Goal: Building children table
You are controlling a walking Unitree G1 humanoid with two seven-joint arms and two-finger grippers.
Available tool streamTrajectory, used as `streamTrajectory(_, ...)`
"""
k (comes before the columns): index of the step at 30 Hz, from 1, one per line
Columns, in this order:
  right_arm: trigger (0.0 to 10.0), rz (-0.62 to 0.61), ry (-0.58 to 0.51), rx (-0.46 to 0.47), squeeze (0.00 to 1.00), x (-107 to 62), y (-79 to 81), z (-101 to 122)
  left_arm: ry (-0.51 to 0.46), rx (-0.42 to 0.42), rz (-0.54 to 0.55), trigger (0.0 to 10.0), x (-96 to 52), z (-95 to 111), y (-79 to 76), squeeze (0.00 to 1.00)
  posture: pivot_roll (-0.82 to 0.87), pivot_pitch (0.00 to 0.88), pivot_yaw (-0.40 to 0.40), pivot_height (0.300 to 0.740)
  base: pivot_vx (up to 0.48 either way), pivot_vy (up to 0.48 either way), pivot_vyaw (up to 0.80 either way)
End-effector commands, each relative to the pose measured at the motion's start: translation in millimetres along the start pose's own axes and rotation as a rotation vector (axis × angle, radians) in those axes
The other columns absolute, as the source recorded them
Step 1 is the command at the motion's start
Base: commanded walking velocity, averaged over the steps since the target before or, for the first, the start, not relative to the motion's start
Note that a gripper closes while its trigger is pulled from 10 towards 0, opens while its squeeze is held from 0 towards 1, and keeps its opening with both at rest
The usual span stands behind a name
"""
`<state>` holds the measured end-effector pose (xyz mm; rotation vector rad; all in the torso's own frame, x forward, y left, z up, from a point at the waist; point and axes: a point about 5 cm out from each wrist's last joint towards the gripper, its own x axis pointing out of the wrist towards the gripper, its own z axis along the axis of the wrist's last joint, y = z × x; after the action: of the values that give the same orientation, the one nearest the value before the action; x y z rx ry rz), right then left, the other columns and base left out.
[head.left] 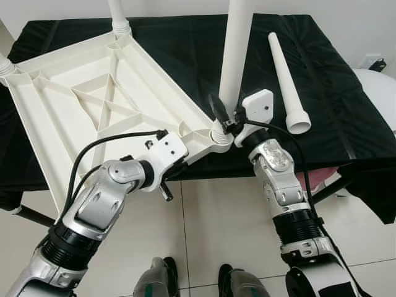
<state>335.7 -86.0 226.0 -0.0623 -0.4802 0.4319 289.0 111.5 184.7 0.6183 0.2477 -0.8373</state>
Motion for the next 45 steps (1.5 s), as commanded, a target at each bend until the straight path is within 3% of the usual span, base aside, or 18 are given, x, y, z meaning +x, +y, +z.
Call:
streamTrajectory(1, 10.0, -0.041, 0.095, 0.007, 0.0, -9.2, -5.9, -19, 0.009, 0.029, 0.07, 10.0, -4.2, 3, 7.4, 0.0, -0.08, 0.201, -0.002, 0.74, 0.0, 0.0, 0.0)
streamTrajectory(17, 10.0, -0.078, 0.161, 0.048, 0.0, -15.7, 7.2, -36, 0.002, 0.025, 0.073, 10.0, -4.8, 5, 5.8, 0.0, -0.07, 0.203, -0.012, 0.74, 0.0, 0.0, 0.0)
streamTrajectory(38, 10.0, -0.164, 0.209, -0.009, 0.0, -20.5, 5.2, -43, -0.001, 0.024, 0.076, 10.0, -5.1, 6, 4.8, 0.0, -0.07, 0.193, -0.019, 0.74, 0.0, 0.0, 0.0)
streamTrajectory(45, 10.0, -0.222, 0.265, 0.024, 0.0, -26.2, 4.1, -53, -0.001, 0.027, 0.076, 10.0, -5.6, 7, 6.0, 0.0, -0.07, 0.197, -0.012, 0.74, 0.0, 0.0, 0.0)
